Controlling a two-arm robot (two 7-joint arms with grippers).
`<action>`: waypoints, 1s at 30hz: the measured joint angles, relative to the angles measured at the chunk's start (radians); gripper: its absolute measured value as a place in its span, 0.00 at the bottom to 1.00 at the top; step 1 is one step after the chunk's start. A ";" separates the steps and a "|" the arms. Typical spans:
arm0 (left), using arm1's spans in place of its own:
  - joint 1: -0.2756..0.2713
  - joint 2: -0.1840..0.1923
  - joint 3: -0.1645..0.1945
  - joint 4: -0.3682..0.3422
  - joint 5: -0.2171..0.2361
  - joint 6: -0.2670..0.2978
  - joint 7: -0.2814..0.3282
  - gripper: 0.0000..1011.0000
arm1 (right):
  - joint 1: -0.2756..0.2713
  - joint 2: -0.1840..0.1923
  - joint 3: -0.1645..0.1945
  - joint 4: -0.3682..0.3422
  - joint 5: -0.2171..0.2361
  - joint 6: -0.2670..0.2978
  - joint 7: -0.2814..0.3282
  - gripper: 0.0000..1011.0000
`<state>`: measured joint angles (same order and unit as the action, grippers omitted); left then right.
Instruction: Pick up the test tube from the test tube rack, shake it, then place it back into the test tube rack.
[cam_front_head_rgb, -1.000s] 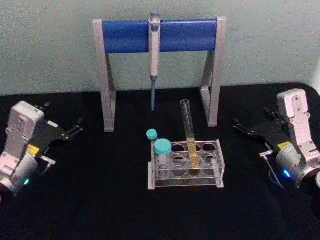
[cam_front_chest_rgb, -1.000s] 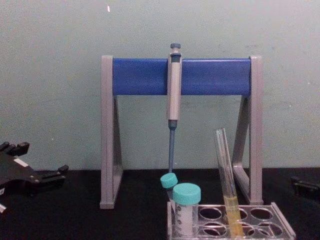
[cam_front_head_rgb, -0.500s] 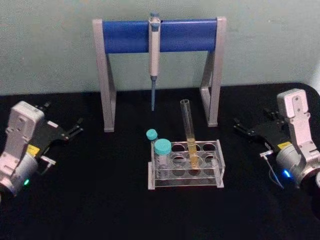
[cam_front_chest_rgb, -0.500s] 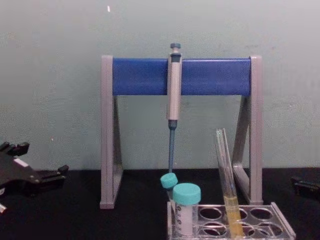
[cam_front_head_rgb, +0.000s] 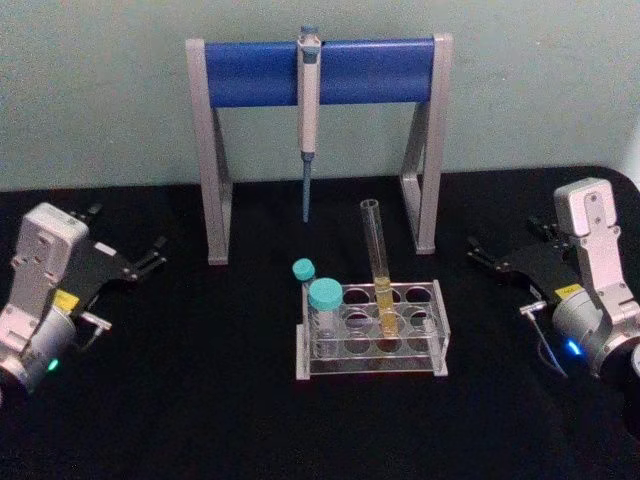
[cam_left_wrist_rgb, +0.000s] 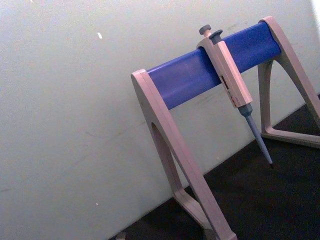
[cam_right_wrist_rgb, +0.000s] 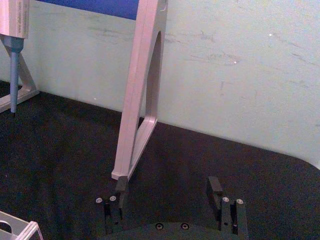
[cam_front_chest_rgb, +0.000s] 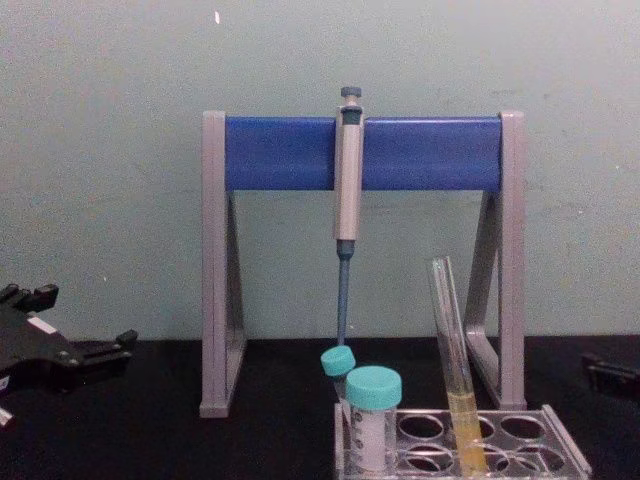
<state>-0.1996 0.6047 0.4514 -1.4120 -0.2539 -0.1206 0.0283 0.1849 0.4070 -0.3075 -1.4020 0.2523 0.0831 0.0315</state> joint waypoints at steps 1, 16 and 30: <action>0.000 0.000 0.000 0.000 0.000 0.000 0.000 0.99 | 0.000 0.000 0.000 0.000 0.000 0.000 0.000 0.99; 0.000 0.000 0.000 0.000 0.000 0.000 0.000 0.99 | 0.000 0.000 0.000 0.000 0.000 0.000 0.000 0.99; 0.000 0.000 0.000 0.000 0.000 0.000 0.000 0.99 | 0.000 0.000 0.000 0.000 0.000 0.000 0.000 0.99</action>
<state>-0.1995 0.6047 0.4514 -1.4120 -0.2539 -0.1205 0.0283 0.1849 0.4071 -0.3074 -1.4020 0.2523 0.0831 0.0315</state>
